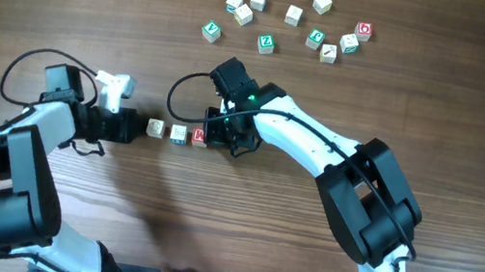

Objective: Form a horizontal line
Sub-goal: 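Push the three blocks together from both ends with both grippers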

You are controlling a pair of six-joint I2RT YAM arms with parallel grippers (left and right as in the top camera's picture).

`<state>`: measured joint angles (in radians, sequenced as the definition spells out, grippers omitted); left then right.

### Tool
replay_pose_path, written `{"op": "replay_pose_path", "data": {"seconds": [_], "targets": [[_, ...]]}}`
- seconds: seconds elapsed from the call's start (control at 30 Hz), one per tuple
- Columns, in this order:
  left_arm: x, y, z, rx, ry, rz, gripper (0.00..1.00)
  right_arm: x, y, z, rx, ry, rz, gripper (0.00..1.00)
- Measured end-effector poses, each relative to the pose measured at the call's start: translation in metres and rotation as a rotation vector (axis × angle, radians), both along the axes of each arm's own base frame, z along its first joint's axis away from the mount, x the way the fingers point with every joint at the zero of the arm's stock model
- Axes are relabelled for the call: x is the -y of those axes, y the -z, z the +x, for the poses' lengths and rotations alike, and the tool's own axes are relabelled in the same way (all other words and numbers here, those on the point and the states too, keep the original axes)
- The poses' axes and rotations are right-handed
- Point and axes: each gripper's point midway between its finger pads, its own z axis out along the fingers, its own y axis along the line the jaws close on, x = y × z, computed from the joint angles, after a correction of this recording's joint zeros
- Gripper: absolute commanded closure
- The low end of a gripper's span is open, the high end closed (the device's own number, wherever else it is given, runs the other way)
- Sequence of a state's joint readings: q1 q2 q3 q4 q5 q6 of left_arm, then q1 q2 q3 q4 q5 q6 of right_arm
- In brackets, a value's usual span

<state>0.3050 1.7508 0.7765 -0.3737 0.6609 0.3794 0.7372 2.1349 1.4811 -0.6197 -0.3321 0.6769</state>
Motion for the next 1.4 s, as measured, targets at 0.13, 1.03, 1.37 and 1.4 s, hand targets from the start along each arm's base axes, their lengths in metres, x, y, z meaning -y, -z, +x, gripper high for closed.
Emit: {"op": "replay_pose_path", "data": {"seconds": [0.13, 1.03, 1.37, 1.4], "targets": [[0.007, 0.000, 0.000, -0.001, 0.024, 0.001, 0.96, -0.001, 0.000, 0.001, 0.003, 0.000, 0.004, 0.94], [0.017, 0.001, -0.001, -0.003, 0.054, 0.007, 0.96, -0.016, -0.008, 0.005, 0.016, -0.017, 0.082, 0.90], [0.014, 0.003, -0.002, -0.008, 0.051, 0.022, 0.96, -0.016, -0.009, 0.007, 0.025, -0.016, 0.085, 0.96], [0.014, 0.003, -0.002, -0.009, 0.051, 0.025, 0.96, -0.016, -0.008, 0.007, 0.028, -0.014, 0.081, 0.95]]}}
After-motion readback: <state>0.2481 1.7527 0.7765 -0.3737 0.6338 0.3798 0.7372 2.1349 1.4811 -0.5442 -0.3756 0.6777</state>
